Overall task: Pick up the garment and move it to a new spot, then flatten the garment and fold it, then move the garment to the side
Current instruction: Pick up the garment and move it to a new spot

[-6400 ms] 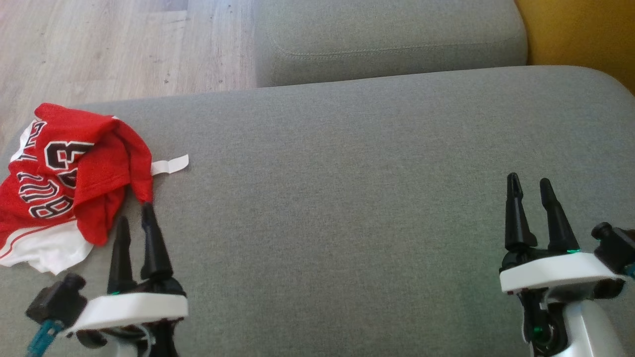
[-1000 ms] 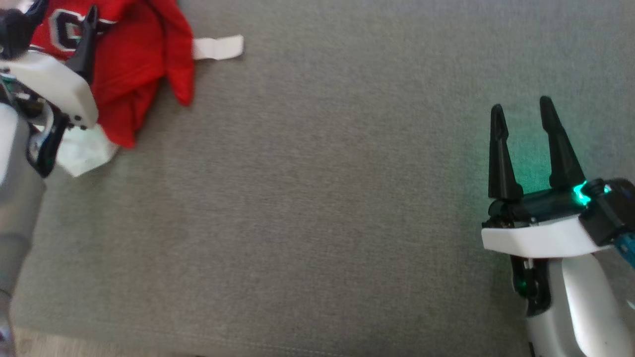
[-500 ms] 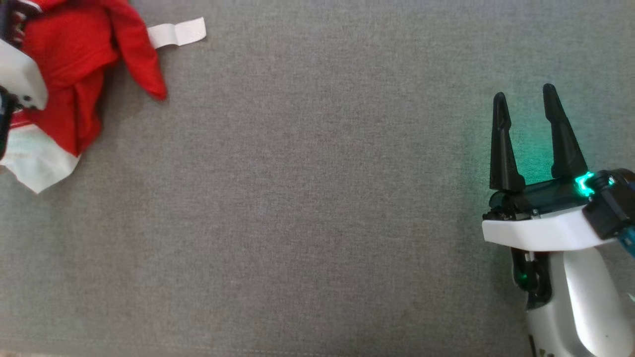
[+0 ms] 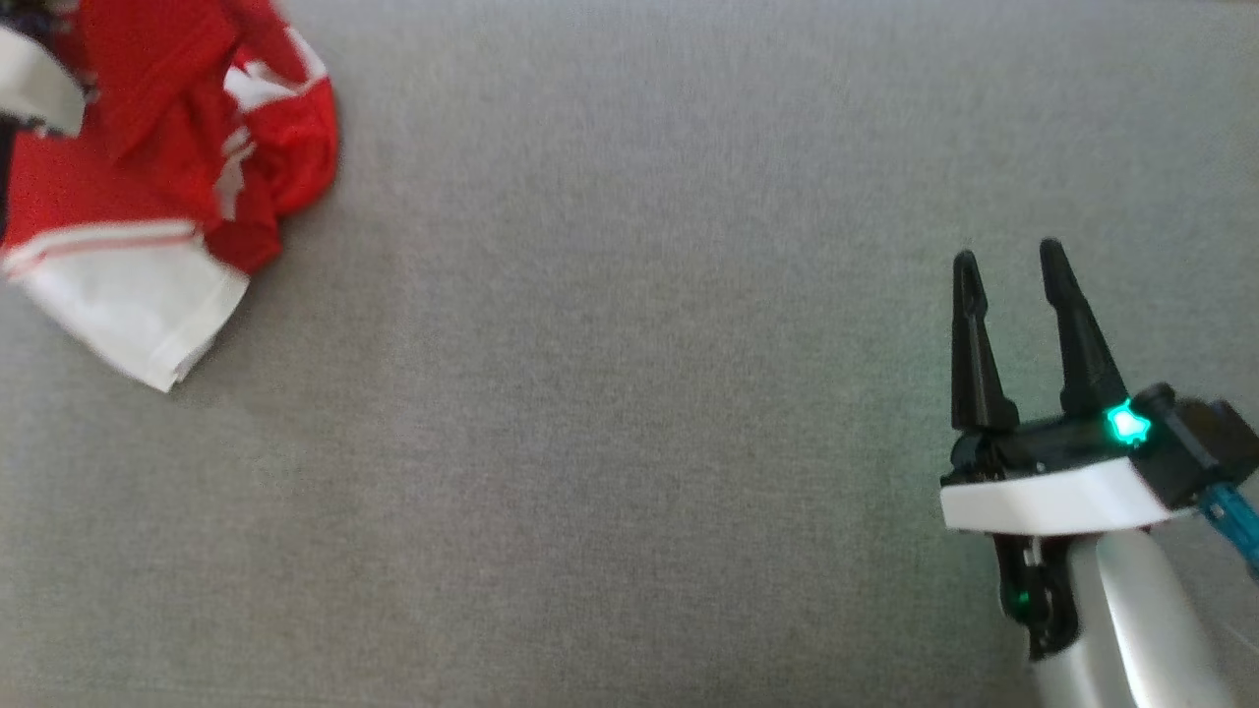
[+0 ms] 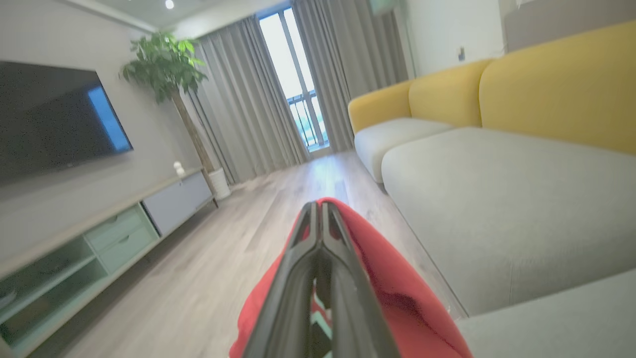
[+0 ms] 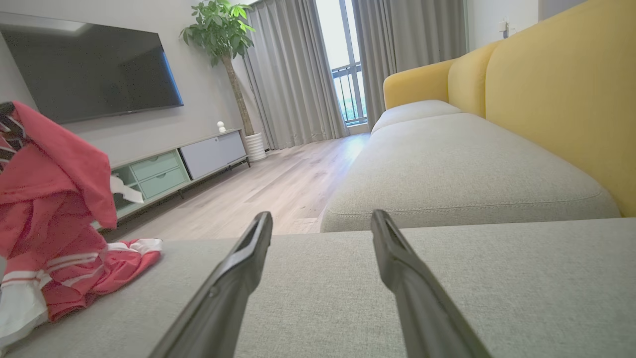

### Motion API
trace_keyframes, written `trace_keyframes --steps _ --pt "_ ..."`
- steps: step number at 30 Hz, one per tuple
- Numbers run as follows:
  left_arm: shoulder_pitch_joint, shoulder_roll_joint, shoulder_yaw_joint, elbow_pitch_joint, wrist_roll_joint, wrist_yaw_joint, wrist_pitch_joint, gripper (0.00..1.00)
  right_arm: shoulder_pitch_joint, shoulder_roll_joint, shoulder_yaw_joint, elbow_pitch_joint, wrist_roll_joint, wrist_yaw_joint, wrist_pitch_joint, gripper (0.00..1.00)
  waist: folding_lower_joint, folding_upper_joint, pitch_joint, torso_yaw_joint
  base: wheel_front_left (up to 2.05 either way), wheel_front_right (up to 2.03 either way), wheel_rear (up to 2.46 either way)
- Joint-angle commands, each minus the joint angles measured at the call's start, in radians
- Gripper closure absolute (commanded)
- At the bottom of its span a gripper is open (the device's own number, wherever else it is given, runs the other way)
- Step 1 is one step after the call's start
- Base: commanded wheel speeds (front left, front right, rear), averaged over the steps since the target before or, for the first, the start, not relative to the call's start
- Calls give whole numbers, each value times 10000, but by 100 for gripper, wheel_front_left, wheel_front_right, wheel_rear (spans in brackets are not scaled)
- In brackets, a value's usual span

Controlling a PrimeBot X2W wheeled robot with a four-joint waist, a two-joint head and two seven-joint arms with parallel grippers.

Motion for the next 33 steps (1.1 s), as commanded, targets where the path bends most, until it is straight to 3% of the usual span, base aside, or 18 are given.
trace_keyframes --steps 1,8,12,20,26,33 --pt "-271 646 451 -408 120 139 -119 100 46 -33 247 -261 94 -7 -63 0 2 0 -516 66 0 0 0" --pt "354 746 664 -2827 329 548 -62 100 270 -33 391 -168 546 -7 -63 0 2 0 -1281 -113 0 0 0" --pt "554 601 507 -4285 303 862 505 100 207 -33 426 -197 684 -7 -63 0 2 0 -1404 -453 0 0 0" --pt "1005 -166 -459 -7093 508 1438 1982 100 -10 -33 453 -294 1001 -7 -63 0 2 0 -1303 -1839 0 0 0" --pt "740 -860 -1035 -7540 683 1547 2502 100 -391 -33 641 -515 1212 -7 -63 0 2 0 -647 -3102 0 0 0" --pt "148 -1362 -1383 -6463 784 1319 2657 100 -894 -33 972 -737 1588 -7 -63 0 2 0 263 -4481 0 0 0"
